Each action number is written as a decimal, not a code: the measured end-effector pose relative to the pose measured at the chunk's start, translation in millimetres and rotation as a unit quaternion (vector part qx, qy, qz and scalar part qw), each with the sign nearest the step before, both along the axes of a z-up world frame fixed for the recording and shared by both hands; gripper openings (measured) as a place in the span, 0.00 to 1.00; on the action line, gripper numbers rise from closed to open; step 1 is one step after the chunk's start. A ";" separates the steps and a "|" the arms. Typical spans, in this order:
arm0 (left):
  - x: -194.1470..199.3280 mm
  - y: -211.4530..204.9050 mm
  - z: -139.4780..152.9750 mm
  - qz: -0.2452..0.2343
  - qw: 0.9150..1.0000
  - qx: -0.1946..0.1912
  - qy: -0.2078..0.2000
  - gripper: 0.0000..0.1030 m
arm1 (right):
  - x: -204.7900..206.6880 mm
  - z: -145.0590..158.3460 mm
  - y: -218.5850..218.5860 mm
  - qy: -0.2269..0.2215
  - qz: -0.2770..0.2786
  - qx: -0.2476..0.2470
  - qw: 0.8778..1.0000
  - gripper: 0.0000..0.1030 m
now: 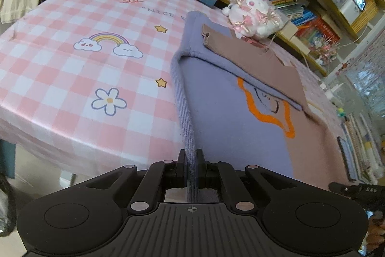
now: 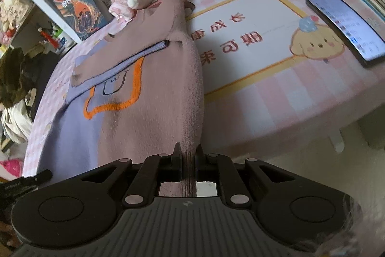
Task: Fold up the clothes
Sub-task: 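Lift the held hem with both grippers and fold it over toward the collar, then open both grippers and release the folded hem onto the sweater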
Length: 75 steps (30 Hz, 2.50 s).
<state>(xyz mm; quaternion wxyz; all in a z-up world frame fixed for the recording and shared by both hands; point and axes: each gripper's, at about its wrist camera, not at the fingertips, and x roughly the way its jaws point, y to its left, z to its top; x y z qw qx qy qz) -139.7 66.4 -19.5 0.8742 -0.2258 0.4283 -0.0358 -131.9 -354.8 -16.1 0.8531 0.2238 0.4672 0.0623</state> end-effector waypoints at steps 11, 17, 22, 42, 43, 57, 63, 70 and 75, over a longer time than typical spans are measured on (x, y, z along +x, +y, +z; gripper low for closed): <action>-6.1 23.1 -4.3 -0.016 0.997 -0.082 -0.006 0.04 | -28.8 11.2 5.4 0.001 -0.017 0.016 1.000 0.08; 9.8 42.1 8.2 0.000 0.982 -0.183 -0.046 0.04 | -30.6 34.1 -10.6 -0.048 -0.061 0.117 0.990 0.07; 33.1 52.5 18.4 0.026 0.963 -0.256 -0.076 0.04 | -21.7 44.6 -32.4 -0.083 -0.130 0.252 0.955 0.07; 166.8 52.4 23.9 0.127 0.960 -0.232 -0.095 0.04 | 133.7 48.0 -50.4 -0.121 -0.127 0.351 0.920 0.07; 173.9 50.4 22.6 0.131 0.962 -0.223 -0.091 0.04 | 142.3 45.1 -51.8 -0.115 -0.127 0.350 0.921 0.07; 234.2 31.9 3.8 0.169 0.972 -0.156 -0.039 0.05 | 230.4 -7.3 -62.4 -0.024 -0.133 0.329 0.935 0.07; 247.1 27.8 -9.6 0.175 0.975 -0.139 -0.012 0.10 | 249.9 -24.6 -63.0 0.011 -0.135 0.317 0.939 0.09; 253.5 28.3 -14.7 0.173 0.976 -0.134 0.004 0.13 | 261.1 -31.5 -62.6 0.027 -0.131 0.295 0.946 0.20; 257.1 30.0 -0.1 0.155 0.980 -0.127 -0.006 0.22 | 266.2 -14.8 -64.3 -0.005 -0.112 0.262 0.959 0.43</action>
